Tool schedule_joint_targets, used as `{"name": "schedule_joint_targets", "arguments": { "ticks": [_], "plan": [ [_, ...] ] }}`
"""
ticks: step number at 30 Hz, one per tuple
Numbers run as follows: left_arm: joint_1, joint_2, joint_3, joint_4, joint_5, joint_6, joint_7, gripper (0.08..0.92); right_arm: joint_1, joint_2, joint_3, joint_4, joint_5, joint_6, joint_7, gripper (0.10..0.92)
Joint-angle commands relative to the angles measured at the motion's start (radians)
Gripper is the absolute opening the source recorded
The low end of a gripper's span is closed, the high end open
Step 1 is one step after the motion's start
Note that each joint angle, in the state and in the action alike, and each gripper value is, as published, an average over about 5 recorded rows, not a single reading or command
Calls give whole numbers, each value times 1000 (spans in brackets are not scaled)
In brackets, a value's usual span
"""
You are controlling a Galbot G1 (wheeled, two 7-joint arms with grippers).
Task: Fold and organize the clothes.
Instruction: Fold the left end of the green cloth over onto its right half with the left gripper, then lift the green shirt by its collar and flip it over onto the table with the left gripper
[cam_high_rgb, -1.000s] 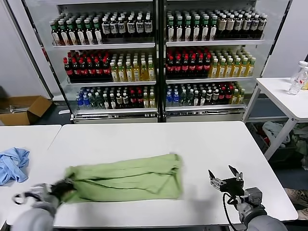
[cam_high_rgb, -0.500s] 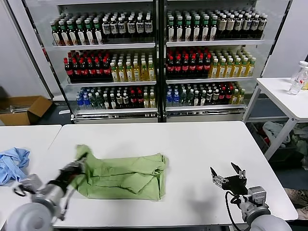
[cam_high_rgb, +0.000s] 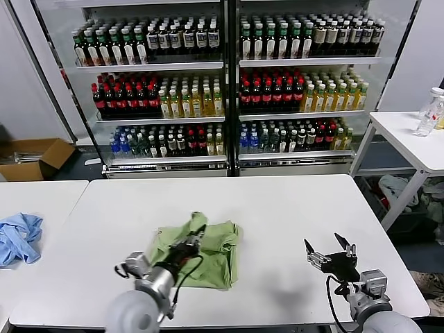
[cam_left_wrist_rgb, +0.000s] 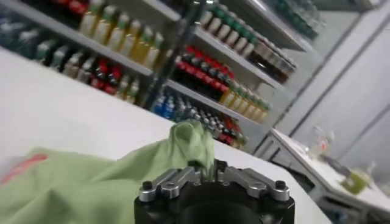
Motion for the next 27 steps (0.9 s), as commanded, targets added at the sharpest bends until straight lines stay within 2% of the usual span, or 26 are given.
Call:
{"name": "schedule_joint_targets", "arguments": {
  "ticks": [1,4,7,12,18,21,27],
  "plan": [
    [-19,-32,185,-20,403,-80,39,308,47,-4,-28,-12,-18,26,1,823],
    [30,-28,152,-81,418,-82,37,395,64,-9,-41,-22,-24,26,1,823],
    [70,-25,49,-108,423,-68,-2,481,75,-11,-51,-32,-25,25,0,823],
    [106,37,-172,10,372,-18,-73,629,83,-16,-63,-40,-26,25,-2,823],
    [92,78,-222,136,320,33,-99,787,84,-16,-61,-41,-25,24,-2,823],
    [81,77,-215,156,285,67,-84,817,77,-17,-53,-37,-24,23,-2,823],
    [63,77,-208,207,255,78,-69,823,52,-19,-26,-21,-12,22,-3,823]
  ]
}}
